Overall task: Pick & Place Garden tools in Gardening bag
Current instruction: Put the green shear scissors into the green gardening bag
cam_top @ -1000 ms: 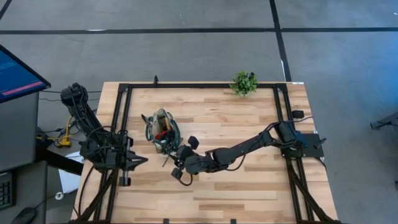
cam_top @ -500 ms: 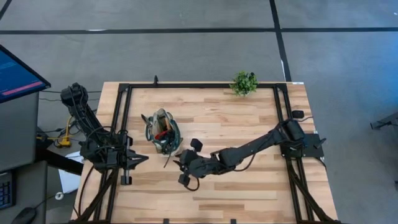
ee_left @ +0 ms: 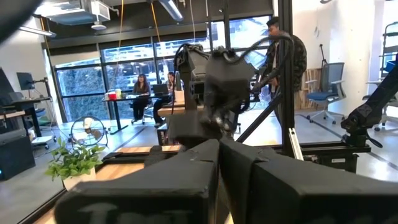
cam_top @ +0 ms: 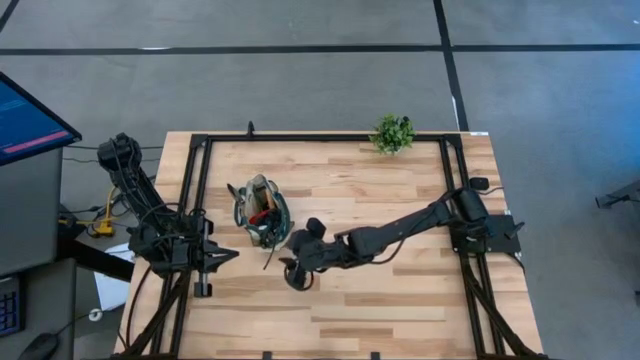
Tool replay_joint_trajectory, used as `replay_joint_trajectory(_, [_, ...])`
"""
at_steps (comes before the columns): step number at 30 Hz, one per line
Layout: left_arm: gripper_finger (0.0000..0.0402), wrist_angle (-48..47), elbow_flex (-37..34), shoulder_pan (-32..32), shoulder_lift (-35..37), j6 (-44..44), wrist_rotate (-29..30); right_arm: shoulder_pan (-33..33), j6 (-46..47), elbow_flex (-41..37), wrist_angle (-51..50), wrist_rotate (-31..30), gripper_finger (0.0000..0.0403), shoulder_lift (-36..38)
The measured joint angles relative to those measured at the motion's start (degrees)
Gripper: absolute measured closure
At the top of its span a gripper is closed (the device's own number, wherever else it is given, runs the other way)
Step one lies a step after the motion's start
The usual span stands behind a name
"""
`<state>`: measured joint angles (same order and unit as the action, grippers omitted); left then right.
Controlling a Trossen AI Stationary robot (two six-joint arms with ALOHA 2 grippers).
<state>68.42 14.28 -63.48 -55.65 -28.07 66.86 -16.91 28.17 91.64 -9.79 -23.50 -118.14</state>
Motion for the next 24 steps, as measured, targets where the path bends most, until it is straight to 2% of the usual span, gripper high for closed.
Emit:
replay_joint_trajectory(5, [0.0399, -0.1, 0.0, 0.0, 0.0, 0.0, 0.0, 0.7, -0.2, 0.0, 1.5, -6.7, 0.0185, 0.2])
replay_joint_trajectory(12, [0.0399, -0.1, 0.0, 0.0, 0.0, 0.0, 0.0, 1.3, -2.2, 0.0, 4.6, -6.3, 0.0216, 0.2])
replay_joint_trajectory(16, [0.0399, -0.1, 0.0, 0.0, 0.0, 0.0, 0.0, 1.3, -3.2, 0.0, 5.9, -3.4, 0.0232, 0.2])
replay_joint_trajectory(24, [0.0399, -0.1, 0.0, 0.0, 0.0, 0.0, 0.0, 2.1, -3.3, 0.0, 6.4, -3.6, 0.0249, -0.3])
